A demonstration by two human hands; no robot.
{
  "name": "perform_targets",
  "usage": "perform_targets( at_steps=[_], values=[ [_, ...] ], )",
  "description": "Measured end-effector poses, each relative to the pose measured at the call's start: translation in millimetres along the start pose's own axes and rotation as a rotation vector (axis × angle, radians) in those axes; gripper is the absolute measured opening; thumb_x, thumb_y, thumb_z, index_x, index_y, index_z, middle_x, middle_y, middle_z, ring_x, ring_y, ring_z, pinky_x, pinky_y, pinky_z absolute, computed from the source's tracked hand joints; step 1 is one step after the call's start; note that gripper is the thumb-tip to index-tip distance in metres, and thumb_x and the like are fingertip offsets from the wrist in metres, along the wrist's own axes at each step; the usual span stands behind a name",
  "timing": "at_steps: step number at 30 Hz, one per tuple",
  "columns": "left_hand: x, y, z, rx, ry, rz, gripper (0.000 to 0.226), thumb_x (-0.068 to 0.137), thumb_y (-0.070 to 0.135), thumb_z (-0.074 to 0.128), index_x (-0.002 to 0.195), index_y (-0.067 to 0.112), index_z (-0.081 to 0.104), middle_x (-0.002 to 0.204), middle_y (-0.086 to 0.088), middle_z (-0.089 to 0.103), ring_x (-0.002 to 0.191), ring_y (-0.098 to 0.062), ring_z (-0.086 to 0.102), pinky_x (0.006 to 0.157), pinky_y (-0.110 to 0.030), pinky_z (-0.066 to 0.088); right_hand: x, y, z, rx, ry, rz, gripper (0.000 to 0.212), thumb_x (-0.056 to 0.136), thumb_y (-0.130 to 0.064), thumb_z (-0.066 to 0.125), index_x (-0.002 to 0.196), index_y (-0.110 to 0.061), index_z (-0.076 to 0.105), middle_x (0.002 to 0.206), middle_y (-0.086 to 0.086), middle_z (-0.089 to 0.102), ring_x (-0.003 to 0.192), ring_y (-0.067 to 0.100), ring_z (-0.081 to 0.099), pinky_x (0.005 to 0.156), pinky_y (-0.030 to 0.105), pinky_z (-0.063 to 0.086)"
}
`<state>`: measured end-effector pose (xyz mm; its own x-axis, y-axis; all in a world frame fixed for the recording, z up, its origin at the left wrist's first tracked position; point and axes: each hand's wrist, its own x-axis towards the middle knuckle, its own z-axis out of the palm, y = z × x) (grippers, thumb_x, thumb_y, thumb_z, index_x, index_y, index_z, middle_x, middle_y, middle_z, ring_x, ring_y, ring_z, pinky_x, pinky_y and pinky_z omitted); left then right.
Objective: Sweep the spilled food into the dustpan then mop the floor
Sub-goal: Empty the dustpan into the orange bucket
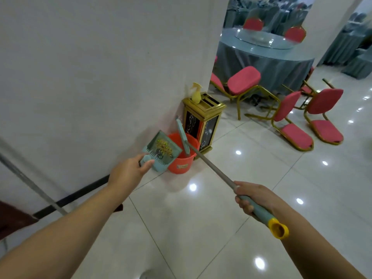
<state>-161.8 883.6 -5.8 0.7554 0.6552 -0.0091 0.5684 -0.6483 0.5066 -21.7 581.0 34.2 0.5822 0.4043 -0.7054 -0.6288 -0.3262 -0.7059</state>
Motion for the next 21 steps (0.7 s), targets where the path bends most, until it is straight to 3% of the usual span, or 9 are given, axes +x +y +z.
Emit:
perform_targets(
  at_steps=[5,10,19,21],
  values=[
    [71.1,28.4,12.8,0.124,-0.058,0.047,0.049,0.092,0.058,0.041,0.134,0.035,0.051,0.104,-0.004,0.070,0.094,-0.026,0.064,0.065,-0.028,0.042,41.8,-43.2,-11.5,0.009,-0.017,-0.012,0.035,0.093,-0.004,0.050,0.128,-0.009,0.051,0.065,0.014,0.051,0.036,0.010,0.042,0.032,0.017,0.038],
    [136.8,41.3,22.6,0.292,-0.131,0.167,0.051,0.091,0.062,0.038,0.136,0.039,0.046,0.106,-0.004,0.069,0.097,-0.024,0.064,0.063,-0.027,0.039,75.7,-73.6,-13.5,0.027,-0.033,-0.011,0.036,0.095,-0.005,0.047,0.131,-0.007,0.048,0.062,0.011,0.050,0.036,0.009,0.043,0.033,0.017,0.039],
    [219.8,60.6,32.3,0.617,-0.319,0.622,0.056,0.093,0.060,0.031,0.141,0.034,0.036,0.108,-0.001,0.068,0.094,-0.019,0.065,0.054,-0.026,0.034,150.9,-123.9,1.1,0.083,0.040,0.054,0.041,0.094,-0.002,0.049,0.134,-0.008,0.046,0.067,0.012,0.052,0.035,0.008,0.045,0.033,0.017,0.042],
    [227.9,65.7,37.7,0.660,-0.357,0.704,0.054,0.093,0.060,0.032,0.140,0.035,0.037,0.107,-0.001,0.067,0.093,-0.019,0.065,0.058,-0.026,0.036,160.6,-128.6,1.6,0.088,0.045,0.064,0.042,0.094,-0.002,0.049,0.135,-0.008,0.045,0.068,0.012,0.052,0.036,0.008,0.046,0.034,0.017,0.042]
  ],
)
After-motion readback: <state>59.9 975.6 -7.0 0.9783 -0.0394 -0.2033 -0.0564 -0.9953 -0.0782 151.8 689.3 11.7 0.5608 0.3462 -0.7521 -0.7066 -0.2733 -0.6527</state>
